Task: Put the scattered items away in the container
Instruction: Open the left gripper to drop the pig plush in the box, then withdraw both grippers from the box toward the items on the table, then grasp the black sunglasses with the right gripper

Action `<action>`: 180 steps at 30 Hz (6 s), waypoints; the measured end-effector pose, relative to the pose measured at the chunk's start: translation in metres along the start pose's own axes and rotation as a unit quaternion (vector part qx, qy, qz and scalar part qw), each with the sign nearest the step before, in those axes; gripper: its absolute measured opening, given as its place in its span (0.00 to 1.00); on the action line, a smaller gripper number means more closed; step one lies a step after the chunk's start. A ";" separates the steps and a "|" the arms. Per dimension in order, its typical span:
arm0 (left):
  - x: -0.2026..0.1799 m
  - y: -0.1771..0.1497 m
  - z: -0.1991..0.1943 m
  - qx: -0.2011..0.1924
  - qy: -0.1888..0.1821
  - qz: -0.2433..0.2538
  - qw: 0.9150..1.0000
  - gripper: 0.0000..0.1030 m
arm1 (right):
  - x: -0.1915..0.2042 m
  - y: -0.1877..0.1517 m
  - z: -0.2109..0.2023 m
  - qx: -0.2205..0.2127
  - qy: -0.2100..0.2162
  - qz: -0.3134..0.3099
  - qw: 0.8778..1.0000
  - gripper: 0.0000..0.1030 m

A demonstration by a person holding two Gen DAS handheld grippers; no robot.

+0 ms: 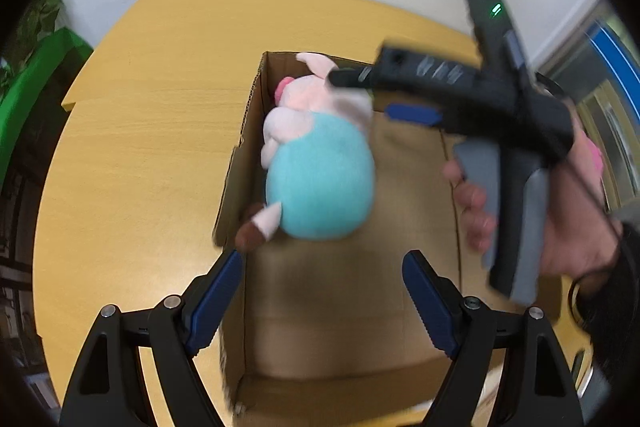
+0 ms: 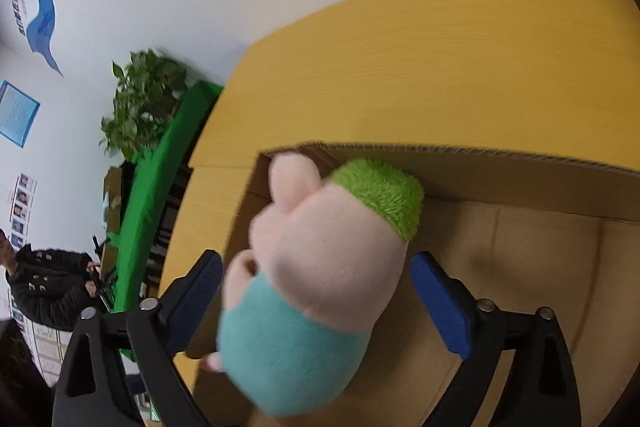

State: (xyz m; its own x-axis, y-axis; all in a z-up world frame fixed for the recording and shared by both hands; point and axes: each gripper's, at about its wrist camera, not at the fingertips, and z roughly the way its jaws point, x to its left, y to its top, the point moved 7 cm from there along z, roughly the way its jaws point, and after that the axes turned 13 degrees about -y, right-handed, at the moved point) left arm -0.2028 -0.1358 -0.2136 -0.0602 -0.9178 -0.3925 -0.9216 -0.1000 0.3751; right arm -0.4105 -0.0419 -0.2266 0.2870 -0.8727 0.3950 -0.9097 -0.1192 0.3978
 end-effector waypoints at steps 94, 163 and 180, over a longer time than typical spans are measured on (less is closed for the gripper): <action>-0.194 -0.087 -0.107 -0.081 0.007 0.049 0.996 0.81 | -0.032 -0.301 -0.307 -0.065 -0.260 -0.071 0.961 1.00; -0.124 -0.208 0.101 0.192 -0.191 -0.292 0.917 0.44 | -0.038 -0.455 -0.127 0.114 -0.169 -0.358 0.911 0.27; -0.123 -0.188 0.068 0.164 -0.202 -0.269 0.927 0.36 | -0.015 -0.436 -0.161 0.093 -0.150 -0.325 0.929 0.25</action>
State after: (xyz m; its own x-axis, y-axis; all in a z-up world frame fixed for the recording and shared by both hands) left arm -0.0484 0.0221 -0.2933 0.3632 -0.5433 -0.7569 -0.9234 -0.3183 -0.2146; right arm 0.0303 0.0995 -0.2724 0.7223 -0.6776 -0.1384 -0.6182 -0.7222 0.3102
